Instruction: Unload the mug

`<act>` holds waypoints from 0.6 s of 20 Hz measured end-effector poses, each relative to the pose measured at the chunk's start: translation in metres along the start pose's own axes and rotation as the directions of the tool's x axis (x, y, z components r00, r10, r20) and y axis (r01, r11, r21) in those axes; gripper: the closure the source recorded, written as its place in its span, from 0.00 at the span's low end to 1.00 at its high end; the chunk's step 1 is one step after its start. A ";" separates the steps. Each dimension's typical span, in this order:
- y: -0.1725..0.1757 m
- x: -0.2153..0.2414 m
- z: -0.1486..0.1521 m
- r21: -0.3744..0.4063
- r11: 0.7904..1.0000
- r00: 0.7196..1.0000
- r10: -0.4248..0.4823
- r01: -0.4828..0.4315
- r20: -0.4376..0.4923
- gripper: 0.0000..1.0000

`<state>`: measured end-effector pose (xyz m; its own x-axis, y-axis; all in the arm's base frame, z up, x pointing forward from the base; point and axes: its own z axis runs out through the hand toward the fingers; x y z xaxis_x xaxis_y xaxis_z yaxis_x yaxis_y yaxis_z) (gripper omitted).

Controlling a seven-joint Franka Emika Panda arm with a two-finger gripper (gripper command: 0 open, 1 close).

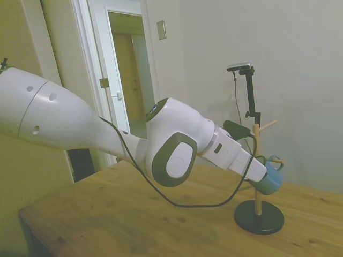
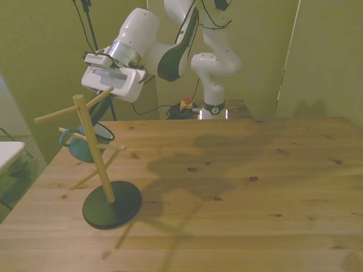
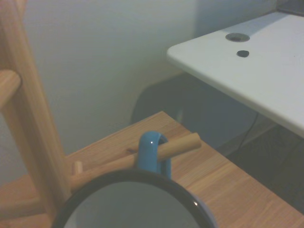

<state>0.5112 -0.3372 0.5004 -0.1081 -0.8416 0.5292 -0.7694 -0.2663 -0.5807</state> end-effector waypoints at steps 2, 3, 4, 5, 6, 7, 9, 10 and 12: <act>0.002 0.004 -0.006 0.004 1.000 1.000 0.010 -0.010 -0.001 1.00; 0.004 0.006 -0.009 0.006 1.000 1.000 0.012 -0.012 -0.002 1.00; 0.005 0.008 -0.013 0.009 1.000 1.000 0.017 -0.017 -0.003 1.00; 0.005 0.011 -0.016 0.011 1.000 1.000 0.021 -0.021 -0.004 1.00; 0.006 0.014 -0.019 0.012 1.000 1.000 0.024 -0.024 -0.005 1.00; 0.007 0.016 -0.020 0.012 1.000 1.000 0.028 -0.028 -0.006 1.00; 0.013 0.023 -0.021 0.002 0.999 0.999 0.039 -0.039 -0.008 1.00; 0.016 0.027 -0.021 -0.003 0.999 0.999 0.044 -0.044 -0.010 1.00; 0.026 0.036 -0.020 -0.014 0.998 0.998 0.059 -0.059 -0.018 1.00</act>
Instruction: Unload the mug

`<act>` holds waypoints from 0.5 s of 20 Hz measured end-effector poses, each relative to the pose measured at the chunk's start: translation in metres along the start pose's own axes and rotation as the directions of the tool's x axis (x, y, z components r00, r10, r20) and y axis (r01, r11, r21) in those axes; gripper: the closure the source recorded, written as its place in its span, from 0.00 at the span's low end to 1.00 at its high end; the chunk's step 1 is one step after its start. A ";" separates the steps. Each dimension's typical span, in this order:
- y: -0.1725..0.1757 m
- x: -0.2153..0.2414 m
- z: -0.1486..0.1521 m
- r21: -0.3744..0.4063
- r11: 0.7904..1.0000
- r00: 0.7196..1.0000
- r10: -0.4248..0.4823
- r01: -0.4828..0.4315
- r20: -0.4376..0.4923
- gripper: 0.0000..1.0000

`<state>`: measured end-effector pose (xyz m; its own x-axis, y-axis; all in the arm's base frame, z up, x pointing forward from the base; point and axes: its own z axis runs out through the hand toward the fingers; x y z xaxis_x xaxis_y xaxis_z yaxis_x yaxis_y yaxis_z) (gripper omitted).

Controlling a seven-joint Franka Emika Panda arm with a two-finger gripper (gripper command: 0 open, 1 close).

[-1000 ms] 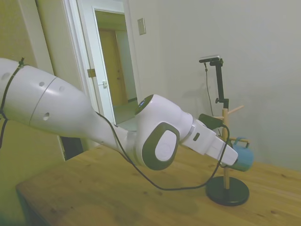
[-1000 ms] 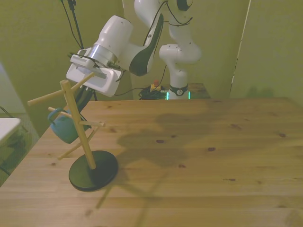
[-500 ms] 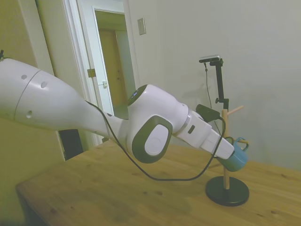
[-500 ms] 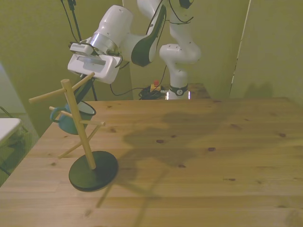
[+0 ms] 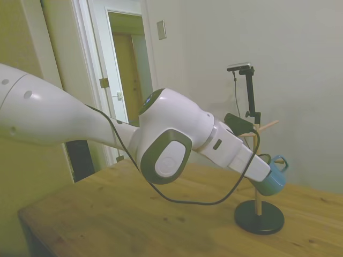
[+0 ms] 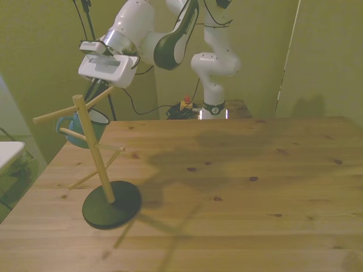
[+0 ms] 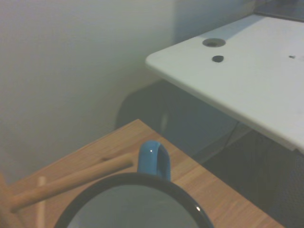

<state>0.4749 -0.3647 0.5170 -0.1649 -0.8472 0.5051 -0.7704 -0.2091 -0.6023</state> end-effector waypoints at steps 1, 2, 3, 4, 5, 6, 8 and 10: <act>0.004 0.004 0.001 -0.006 1.000 1.000 0.010 -0.010 -0.001 1.00; 0.010 0.008 0.002 -0.014 1.000 1.000 0.016 -0.016 0.002 1.00; 0.016 0.010 0.002 -0.022 1.000 1.000 0.020 -0.020 0.008 1.00; 0.021 0.011 0.002 -0.027 0.999 1.000 0.022 -0.022 0.018 1.00; 0.027 0.010 -0.001 -0.031 0.999 0.999 0.022 -0.021 0.031 1.00; 0.032 0.009 -0.005 -0.036 0.999 0.999 0.019 -0.017 0.044 1.00; 0.045 0.006 -0.024 -0.040 0.999 0.998 0.011 -0.009 0.067 1.00; 0.060 0.001 -0.047 -0.045 0.999 0.994 0.001 0.004 0.109 1.00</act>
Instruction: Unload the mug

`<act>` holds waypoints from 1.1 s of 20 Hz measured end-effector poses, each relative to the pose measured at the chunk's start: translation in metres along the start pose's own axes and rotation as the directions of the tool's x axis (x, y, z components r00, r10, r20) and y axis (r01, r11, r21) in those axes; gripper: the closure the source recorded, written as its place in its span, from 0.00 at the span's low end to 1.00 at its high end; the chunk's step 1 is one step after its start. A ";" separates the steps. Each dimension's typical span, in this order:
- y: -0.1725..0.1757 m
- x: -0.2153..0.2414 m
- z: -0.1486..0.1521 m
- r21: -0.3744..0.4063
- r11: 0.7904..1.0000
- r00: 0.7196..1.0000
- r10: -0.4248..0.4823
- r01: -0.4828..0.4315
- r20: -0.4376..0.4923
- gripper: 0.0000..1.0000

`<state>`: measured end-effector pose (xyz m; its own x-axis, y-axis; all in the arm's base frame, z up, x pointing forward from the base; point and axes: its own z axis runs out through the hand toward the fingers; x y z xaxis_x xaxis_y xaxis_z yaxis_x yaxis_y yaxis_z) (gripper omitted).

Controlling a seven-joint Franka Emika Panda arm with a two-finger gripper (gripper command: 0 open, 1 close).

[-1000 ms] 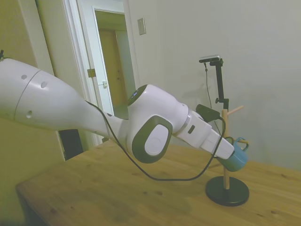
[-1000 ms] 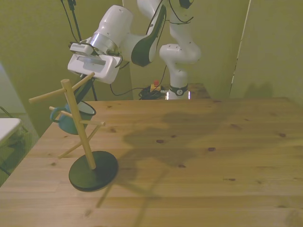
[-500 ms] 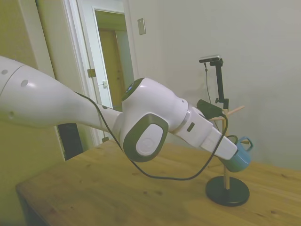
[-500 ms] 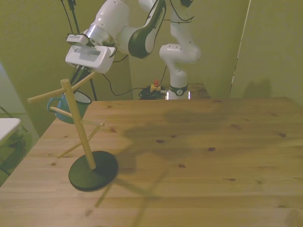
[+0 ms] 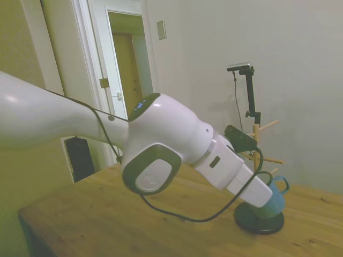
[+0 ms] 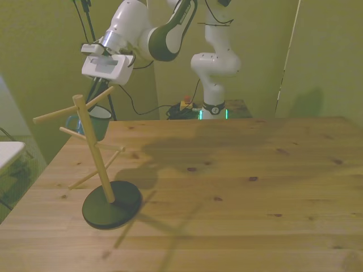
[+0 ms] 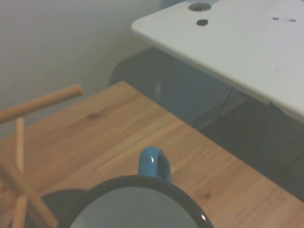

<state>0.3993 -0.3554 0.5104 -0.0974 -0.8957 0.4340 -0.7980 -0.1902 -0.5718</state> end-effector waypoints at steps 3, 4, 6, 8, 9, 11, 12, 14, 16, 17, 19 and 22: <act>0.018 -0.028 -0.027 -0.009 0.998 0.994 -0.053 0.054 0.100 1.00; 0.020 -0.041 -0.034 -0.007 0.997 0.988 -0.073 0.074 0.138 1.00; 0.019 -0.067 -0.043 0.006 0.994 0.973 -0.108 0.109 0.206 1.00; 0.012 -0.094 -0.045 0.022 0.991 0.956 -0.135 0.134 0.262 1.00; 0.006 -0.109 -0.043 0.029 0.989 0.946 -0.148 0.146 0.289 1.00; -0.006 -0.135 -0.038 0.042 0.986 0.927 -0.167 0.163 0.336 1.00; -0.012 -0.145 -0.034 0.046 0.985 0.919 -0.172 0.167 0.353 1.00; -0.021 -0.160 -0.023 0.046 0.986 0.908 -0.165 0.159 0.386 1.00; -0.027 -0.171 -0.010 0.033 0.988 0.896 -0.148 0.148 0.419 1.00; -0.028 -0.176 -0.003 0.021 0.989 0.889 -0.140 0.146 0.437 1.00; -0.029 -0.181 0.010 -0.003 0.990 0.872 -0.121 0.139 0.474 1.00; -0.030 -0.180 0.025 -0.023 0.991 0.859 -0.103 0.132 0.502 1.00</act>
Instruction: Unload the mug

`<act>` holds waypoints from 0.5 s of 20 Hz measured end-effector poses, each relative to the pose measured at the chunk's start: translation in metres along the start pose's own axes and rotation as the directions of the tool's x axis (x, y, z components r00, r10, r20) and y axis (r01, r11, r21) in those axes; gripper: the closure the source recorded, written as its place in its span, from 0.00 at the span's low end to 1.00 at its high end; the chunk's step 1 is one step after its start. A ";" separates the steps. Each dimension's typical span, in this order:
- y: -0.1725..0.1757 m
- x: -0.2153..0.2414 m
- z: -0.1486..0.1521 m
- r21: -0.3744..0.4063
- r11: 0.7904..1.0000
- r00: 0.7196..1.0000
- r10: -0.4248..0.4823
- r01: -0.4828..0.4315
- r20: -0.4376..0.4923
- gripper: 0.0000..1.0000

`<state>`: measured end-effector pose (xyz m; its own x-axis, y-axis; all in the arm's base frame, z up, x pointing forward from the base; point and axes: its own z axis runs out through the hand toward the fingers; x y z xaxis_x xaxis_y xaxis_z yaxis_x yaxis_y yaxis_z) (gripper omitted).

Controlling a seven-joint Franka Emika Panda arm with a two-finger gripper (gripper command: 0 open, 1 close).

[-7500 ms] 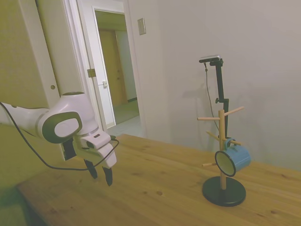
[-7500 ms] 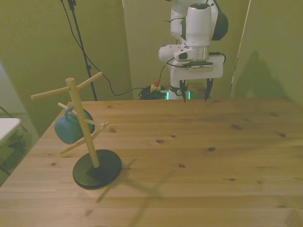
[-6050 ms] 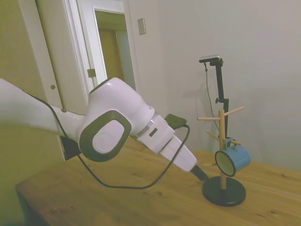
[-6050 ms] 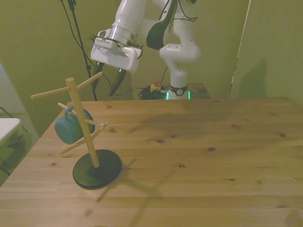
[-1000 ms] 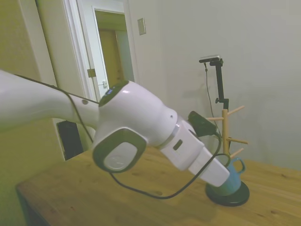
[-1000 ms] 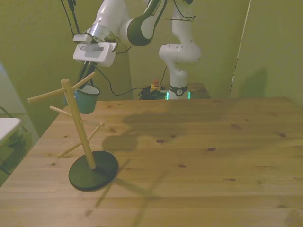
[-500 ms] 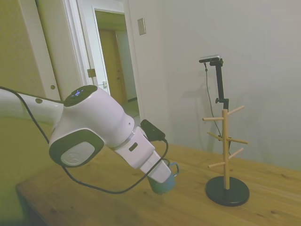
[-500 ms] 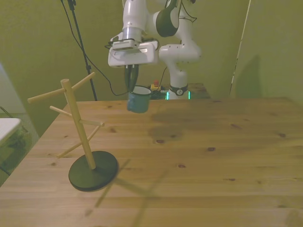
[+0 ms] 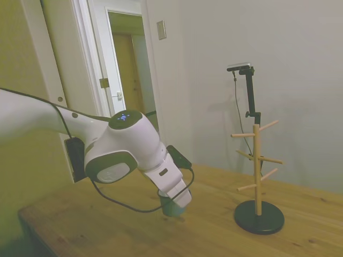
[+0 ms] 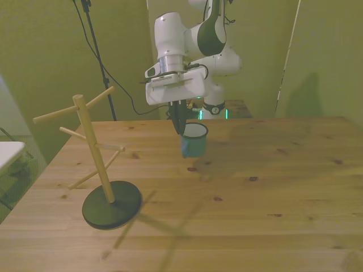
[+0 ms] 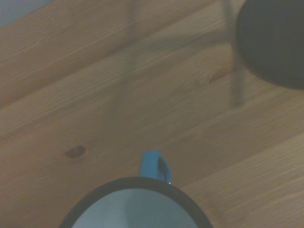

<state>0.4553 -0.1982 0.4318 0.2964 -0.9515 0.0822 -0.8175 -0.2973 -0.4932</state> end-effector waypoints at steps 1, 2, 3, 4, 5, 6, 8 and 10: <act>0.000 0.003 0.004 0.000 1.000 1.000 0.003 -0.003 0.001 1.00; 0.000 0.006 0.008 0.001 1.000 1.000 0.005 -0.005 -0.002 1.00; 0.001 0.008 0.012 0.005 1.000 1.000 0.009 -0.009 -0.005 1.00; 0.001 0.009 0.015 0.008 1.000 1.000 0.009 -0.009 -0.006 1.00; 0.001 0.011 0.018 0.011 1.000 1.000 0.012 -0.011 -0.011 1.00; 0.002 0.012 0.022 0.013 1.000 1.000 0.014 -0.014 -0.011 1.00; 0.002 0.015 0.027 0.018 1.000 1.000 0.013 -0.013 -0.015 1.00; 0.003 0.015 0.033 0.016 1.000 1.000 0.016 -0.015 -0.013 1.00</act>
<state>0.4735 -0.2112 0.4033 0.2774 -0.9569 0.0854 -0.8142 -0.2814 -0.5079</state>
